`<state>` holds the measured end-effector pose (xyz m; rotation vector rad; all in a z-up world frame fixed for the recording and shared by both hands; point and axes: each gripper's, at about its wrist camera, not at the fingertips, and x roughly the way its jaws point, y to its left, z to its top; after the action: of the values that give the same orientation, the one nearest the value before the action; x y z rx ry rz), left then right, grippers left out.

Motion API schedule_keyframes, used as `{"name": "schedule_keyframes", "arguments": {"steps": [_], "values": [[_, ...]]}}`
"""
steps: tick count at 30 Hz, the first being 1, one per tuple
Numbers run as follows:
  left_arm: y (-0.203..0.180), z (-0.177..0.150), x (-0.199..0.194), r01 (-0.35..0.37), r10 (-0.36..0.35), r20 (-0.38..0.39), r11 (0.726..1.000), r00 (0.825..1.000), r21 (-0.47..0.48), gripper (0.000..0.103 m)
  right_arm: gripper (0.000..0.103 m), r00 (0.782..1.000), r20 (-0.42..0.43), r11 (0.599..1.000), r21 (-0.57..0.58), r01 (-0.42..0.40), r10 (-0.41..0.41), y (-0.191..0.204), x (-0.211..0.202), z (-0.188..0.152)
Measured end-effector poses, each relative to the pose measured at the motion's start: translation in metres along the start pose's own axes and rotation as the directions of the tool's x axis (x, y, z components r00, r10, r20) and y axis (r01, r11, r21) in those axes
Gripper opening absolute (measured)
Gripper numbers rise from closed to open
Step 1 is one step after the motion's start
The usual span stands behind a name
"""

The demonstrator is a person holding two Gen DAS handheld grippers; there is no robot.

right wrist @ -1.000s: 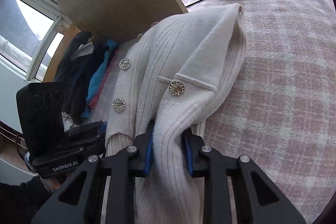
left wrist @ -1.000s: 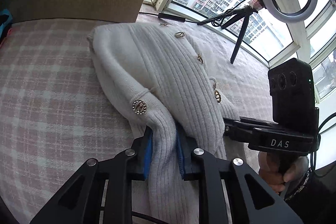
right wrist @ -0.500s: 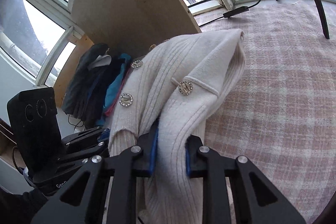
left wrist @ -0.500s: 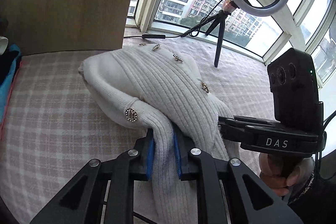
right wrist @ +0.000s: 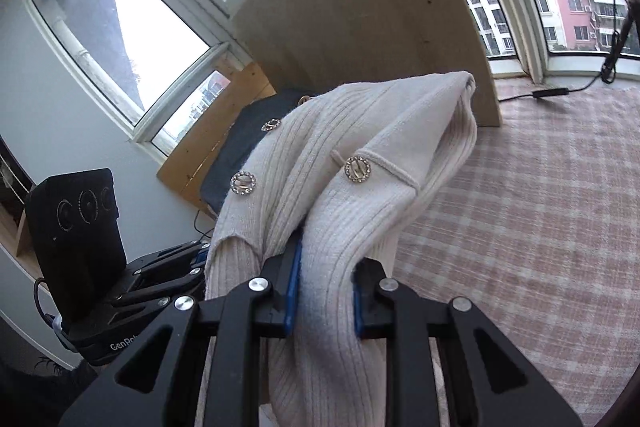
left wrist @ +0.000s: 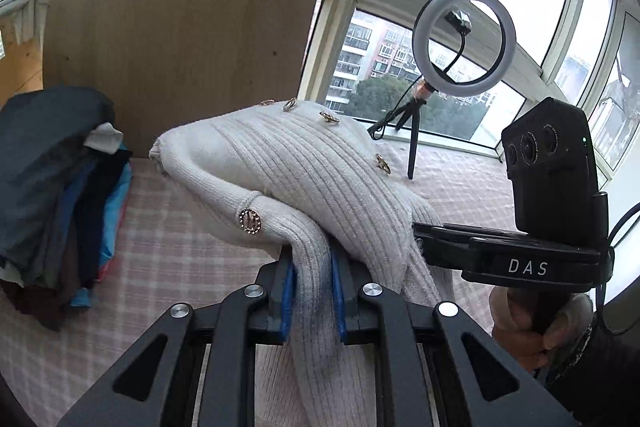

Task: Fold clothes
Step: 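Grasp the folded sweater with both grippers and lift it onto the clothes stack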

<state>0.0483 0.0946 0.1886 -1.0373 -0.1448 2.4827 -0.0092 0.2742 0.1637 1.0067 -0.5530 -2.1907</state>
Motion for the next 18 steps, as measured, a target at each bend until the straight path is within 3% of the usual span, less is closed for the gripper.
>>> {"name": "schedule_keyframes", "arguments": {"steps": [4, 11, 18], "values": [[0.039, 0.011, -0.040, -0.033, 0.031, 0.039, 0.999, 0.999, 0.044, 0.013, 0.021, 1.000, 0.026, 0.999, -0.045, -0.012, 0.013, 0.052, 0.030, 0.007], [0.149, 0.032, -0.106, -0.086, 0.079, 0.078, 0.991, 0.994, 0.100, 0.013, 0.021, 0.997, 0.065, 0.995, -0.086, -0.041, 0.046, 0.150, 0.117, 0.026], [0.239, 0.062, -0.124, -0.122, 0.110, 0.091, 0.982, 0.990, 0.143, 0.013, 0.021, 0.995, 0.092, 0.995, -0.088, -0.041, 0.049, 0.204, 0.200, 0.053]]}}
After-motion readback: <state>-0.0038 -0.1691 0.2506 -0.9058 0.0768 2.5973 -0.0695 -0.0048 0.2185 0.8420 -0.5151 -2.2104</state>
